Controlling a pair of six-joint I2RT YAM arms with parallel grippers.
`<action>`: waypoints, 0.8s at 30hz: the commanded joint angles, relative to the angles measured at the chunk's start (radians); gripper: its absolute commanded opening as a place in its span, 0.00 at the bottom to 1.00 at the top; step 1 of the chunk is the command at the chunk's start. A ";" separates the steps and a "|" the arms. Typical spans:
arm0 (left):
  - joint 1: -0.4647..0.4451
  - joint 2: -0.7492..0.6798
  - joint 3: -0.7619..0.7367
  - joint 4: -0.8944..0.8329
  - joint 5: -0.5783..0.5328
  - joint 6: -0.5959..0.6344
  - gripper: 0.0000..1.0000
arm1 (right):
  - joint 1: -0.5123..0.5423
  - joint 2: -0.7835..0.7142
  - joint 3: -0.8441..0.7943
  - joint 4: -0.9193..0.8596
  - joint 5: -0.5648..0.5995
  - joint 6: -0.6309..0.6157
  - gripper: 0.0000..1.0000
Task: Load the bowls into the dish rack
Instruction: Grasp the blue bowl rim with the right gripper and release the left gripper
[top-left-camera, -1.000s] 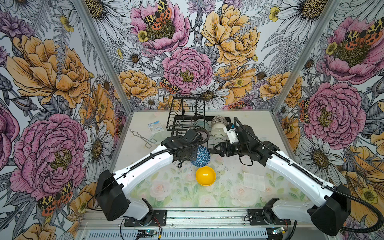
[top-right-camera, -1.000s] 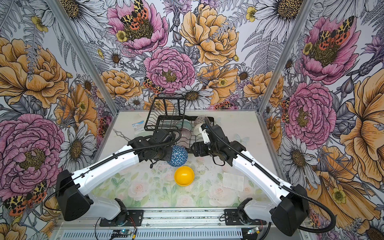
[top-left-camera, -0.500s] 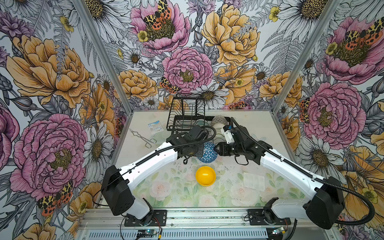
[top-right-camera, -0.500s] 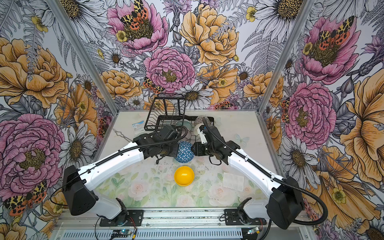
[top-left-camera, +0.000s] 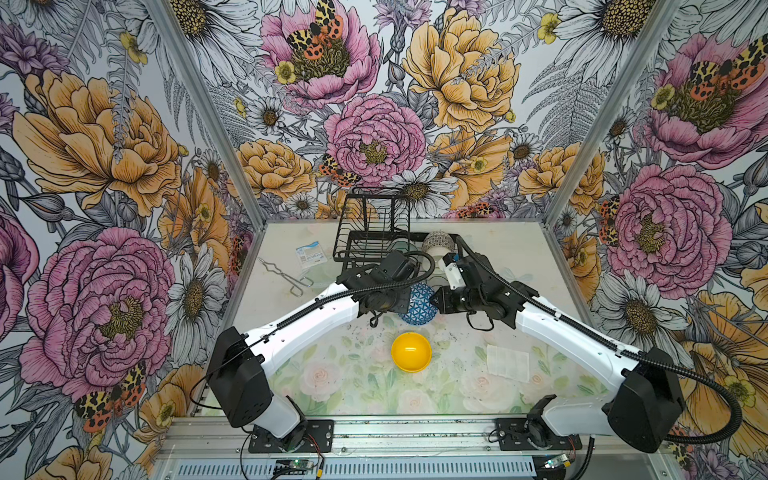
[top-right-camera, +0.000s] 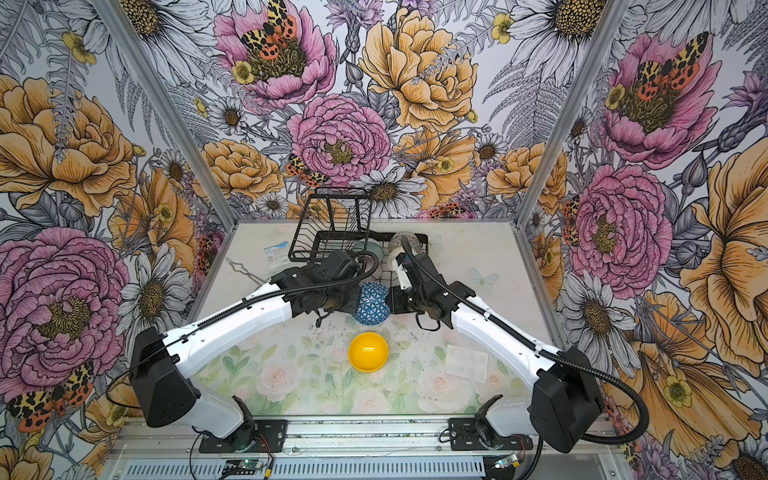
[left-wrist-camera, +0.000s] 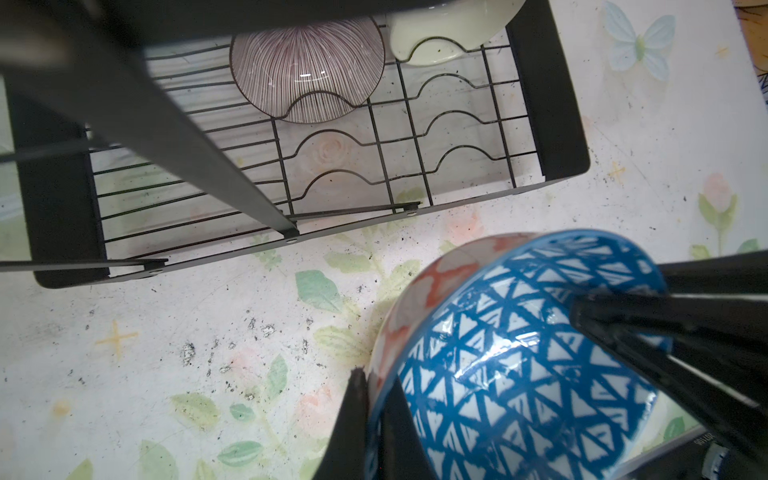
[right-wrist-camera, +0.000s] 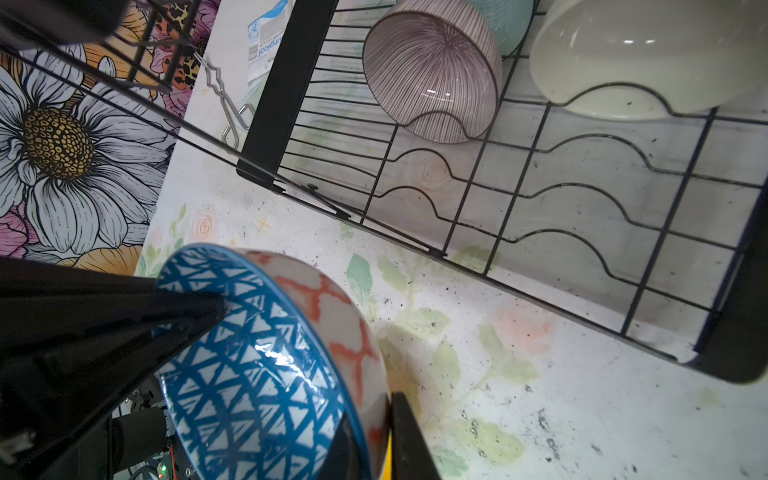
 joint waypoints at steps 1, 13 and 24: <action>-0.006 -0.019 0.019 0.066 0.021 0.009 0.00 | 0.003 -0.006 -0.010 0.018 0.007 -0.006 0.07; 0.002 -0.112 -0.026 0.108 0.023 0.052 0.43 | -0.032 -0.037 0.003 0.008 0.049 -0.047 0.00; 0.193 -0.332 -0.124 0.105 0.014 0.078 0.99 | -0.067 -0.018 0.054 0.011 0.239 -0.167 0.00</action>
